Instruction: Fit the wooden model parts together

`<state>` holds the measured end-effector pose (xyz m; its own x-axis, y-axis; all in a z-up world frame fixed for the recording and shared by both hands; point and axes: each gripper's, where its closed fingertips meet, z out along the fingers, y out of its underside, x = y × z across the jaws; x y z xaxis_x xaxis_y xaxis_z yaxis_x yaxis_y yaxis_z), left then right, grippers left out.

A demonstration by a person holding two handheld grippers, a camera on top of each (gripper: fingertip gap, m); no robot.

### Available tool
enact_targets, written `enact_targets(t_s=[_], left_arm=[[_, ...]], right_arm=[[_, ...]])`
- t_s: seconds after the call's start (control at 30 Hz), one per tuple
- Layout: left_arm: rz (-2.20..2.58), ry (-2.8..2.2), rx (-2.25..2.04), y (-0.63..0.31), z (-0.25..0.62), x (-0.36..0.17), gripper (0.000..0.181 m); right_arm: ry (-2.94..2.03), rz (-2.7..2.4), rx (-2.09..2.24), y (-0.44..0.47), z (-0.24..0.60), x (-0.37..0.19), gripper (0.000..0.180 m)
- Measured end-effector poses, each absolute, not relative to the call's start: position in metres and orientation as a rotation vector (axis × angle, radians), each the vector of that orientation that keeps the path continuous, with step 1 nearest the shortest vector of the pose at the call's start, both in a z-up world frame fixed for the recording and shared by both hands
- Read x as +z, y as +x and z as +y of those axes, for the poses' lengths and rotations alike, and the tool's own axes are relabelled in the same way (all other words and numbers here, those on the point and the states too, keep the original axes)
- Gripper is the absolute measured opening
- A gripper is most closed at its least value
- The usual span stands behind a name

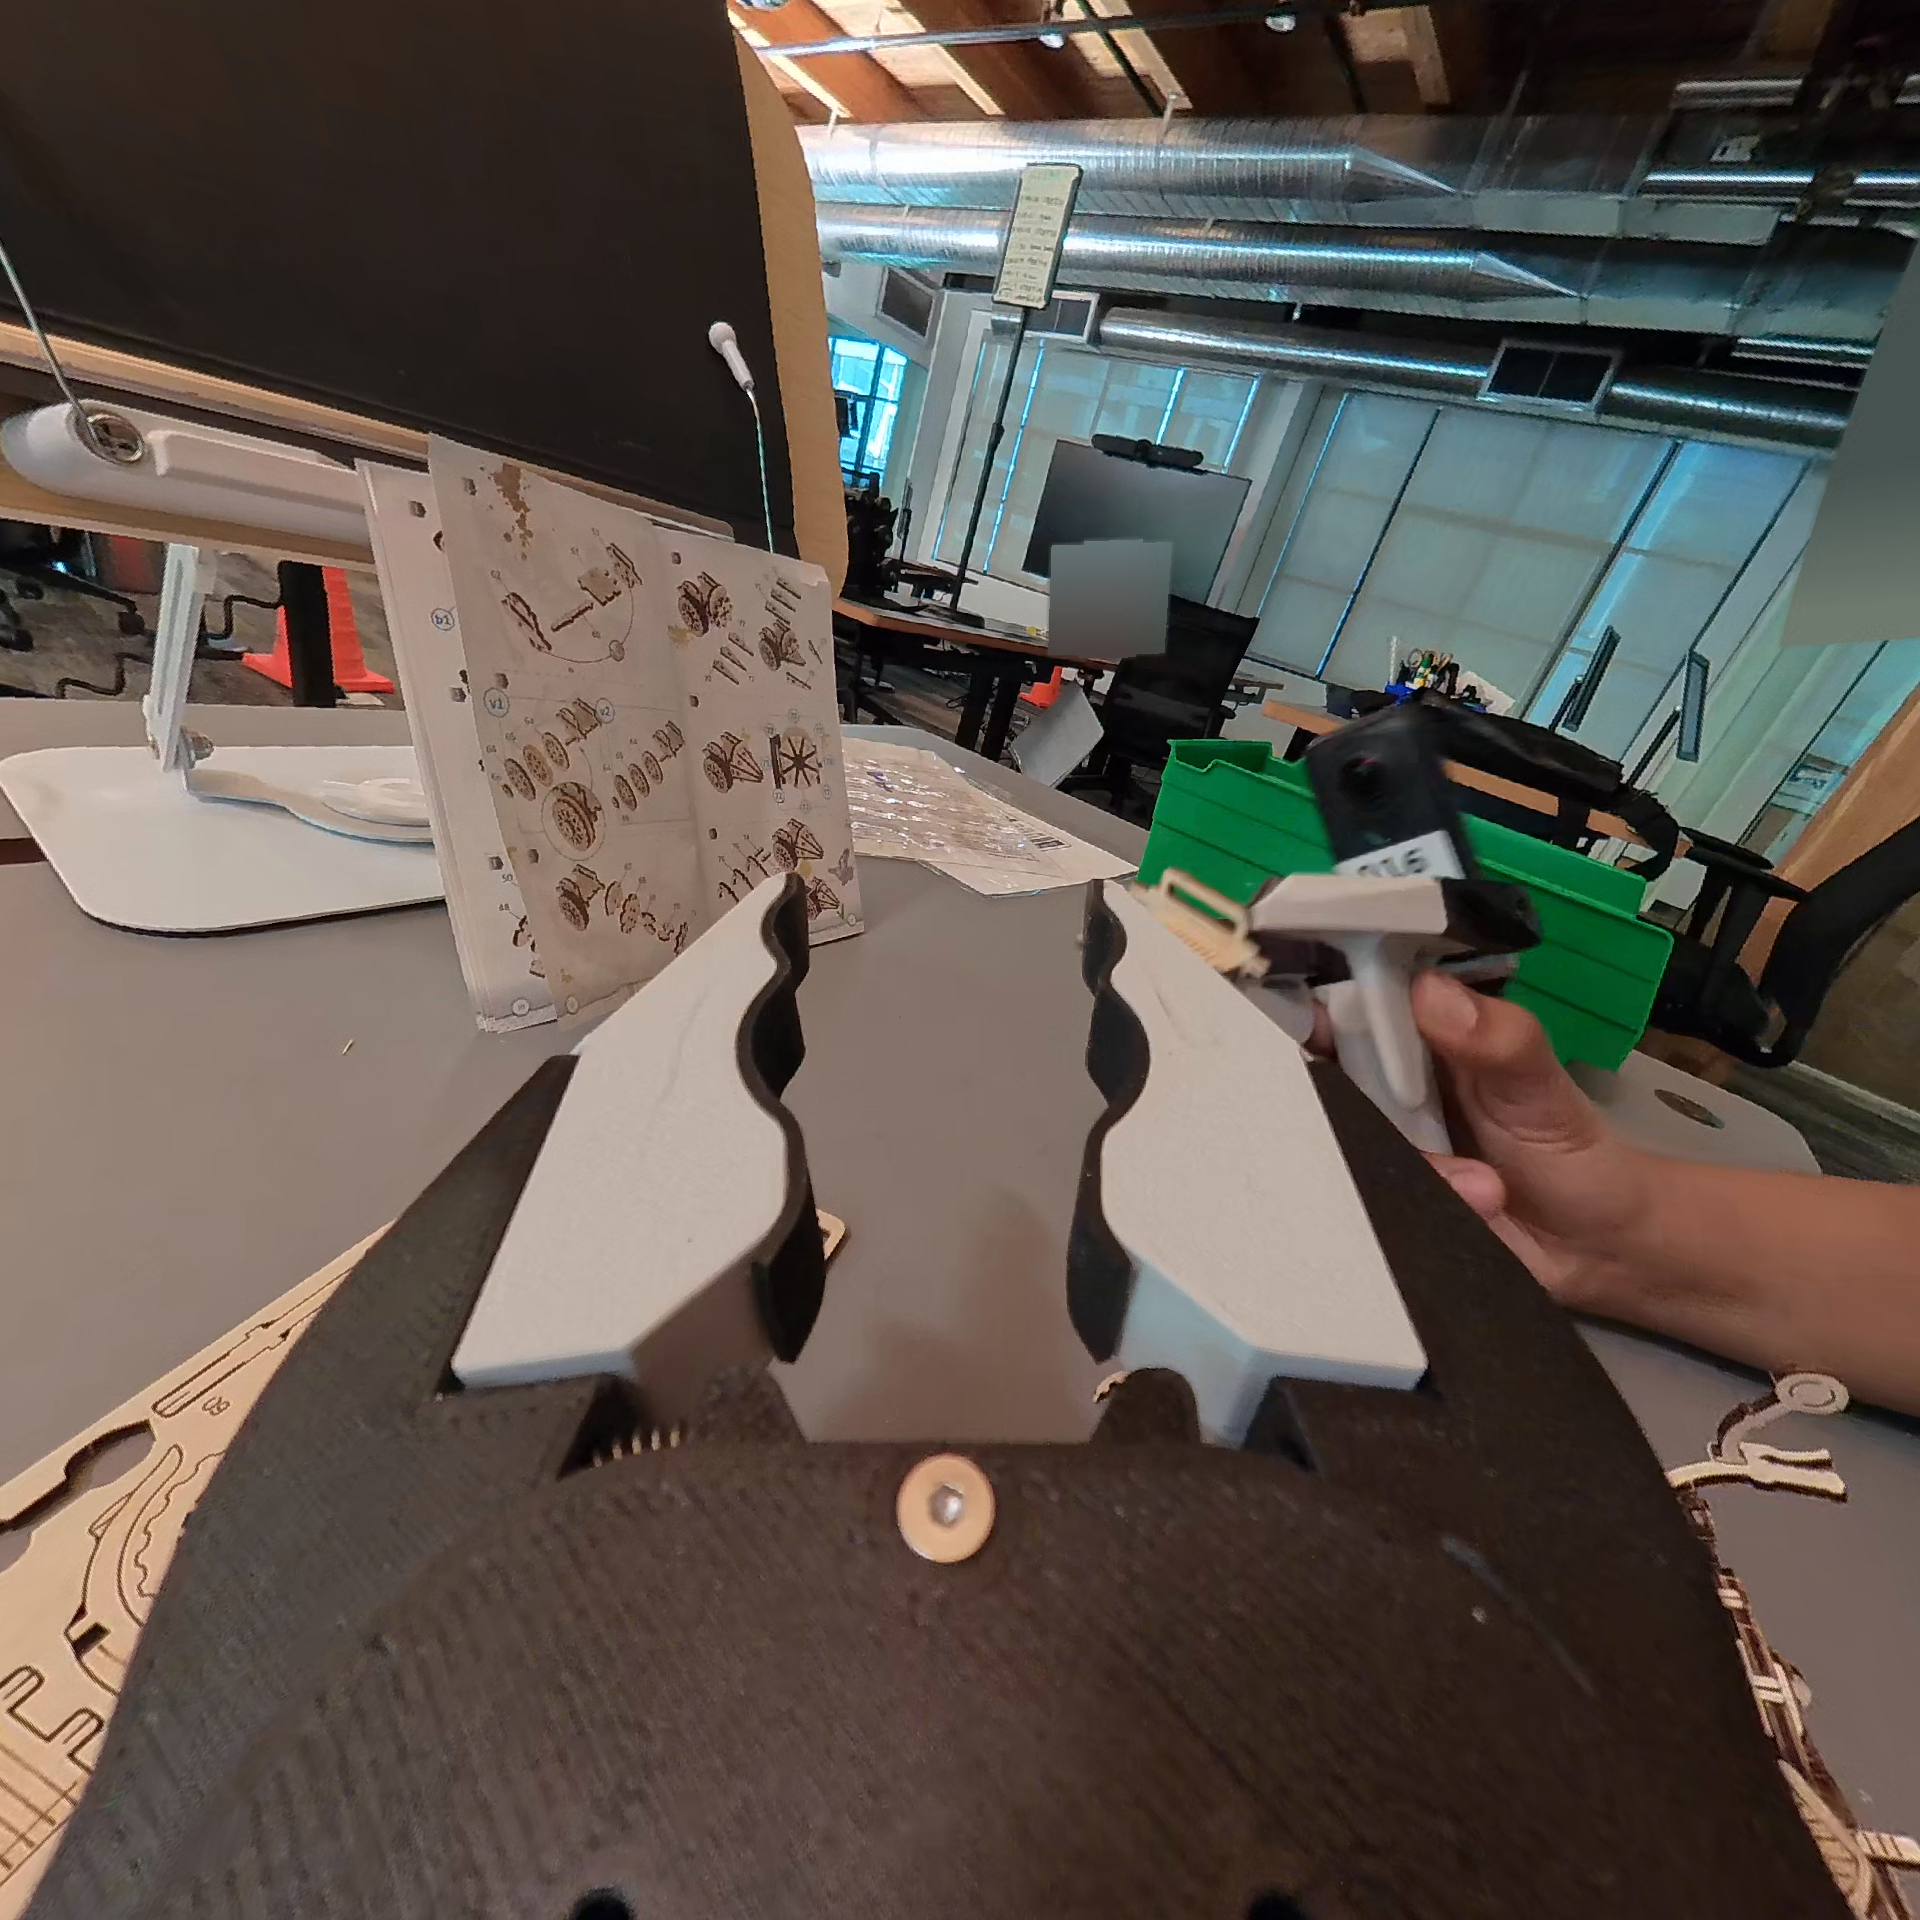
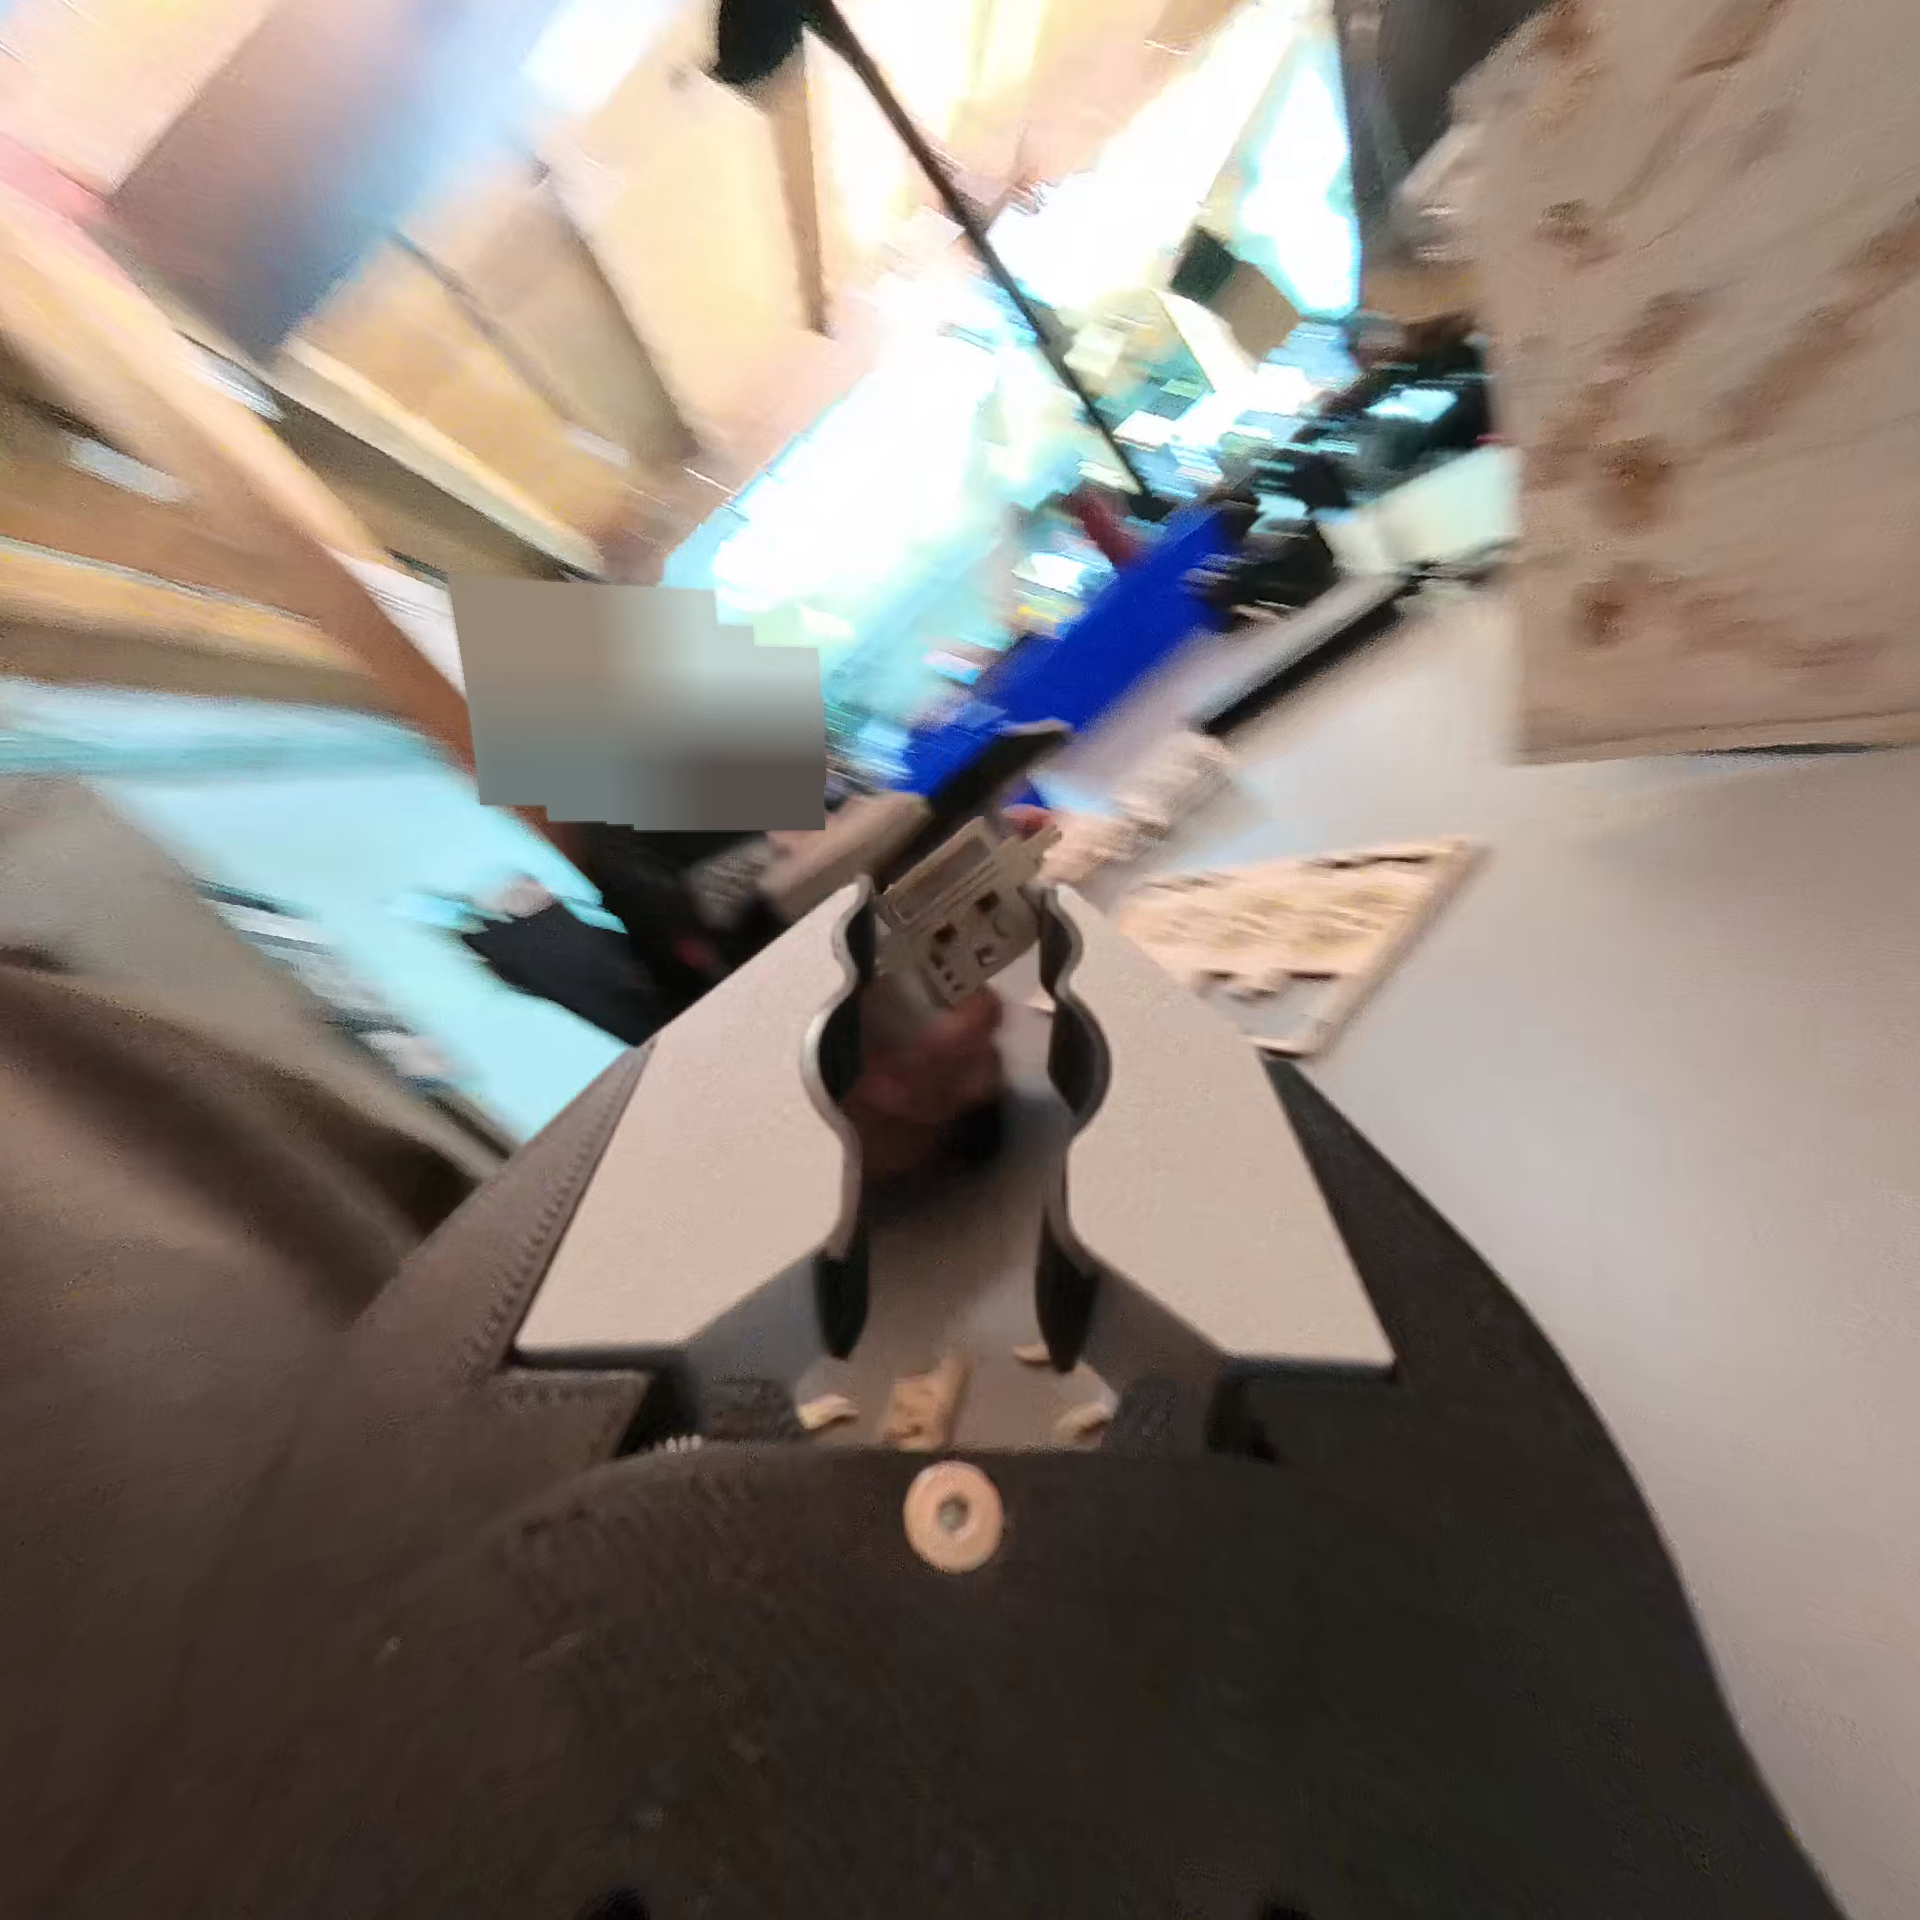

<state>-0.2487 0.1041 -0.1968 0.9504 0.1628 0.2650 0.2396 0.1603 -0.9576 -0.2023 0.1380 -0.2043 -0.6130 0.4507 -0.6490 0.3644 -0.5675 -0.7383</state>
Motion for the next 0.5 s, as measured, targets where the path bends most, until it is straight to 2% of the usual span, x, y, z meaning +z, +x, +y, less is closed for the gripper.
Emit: enact_targets(t_s=[0.2, 0.5], left_arm=[[-0.346, -1.418, -0.062, -0.250, 0.104, -0.197, 0.052], [-0.351, -1.419, -0.066, -0.250, 0.104, -0.198, 0.052]], right_arm=[[-1.431, -1.446, 2.053, -0.210, 0.152, -0.216, 0.031], [-1.409, -1.536, 1.900, -0.211, 0.149, -0.223, 0.031]])
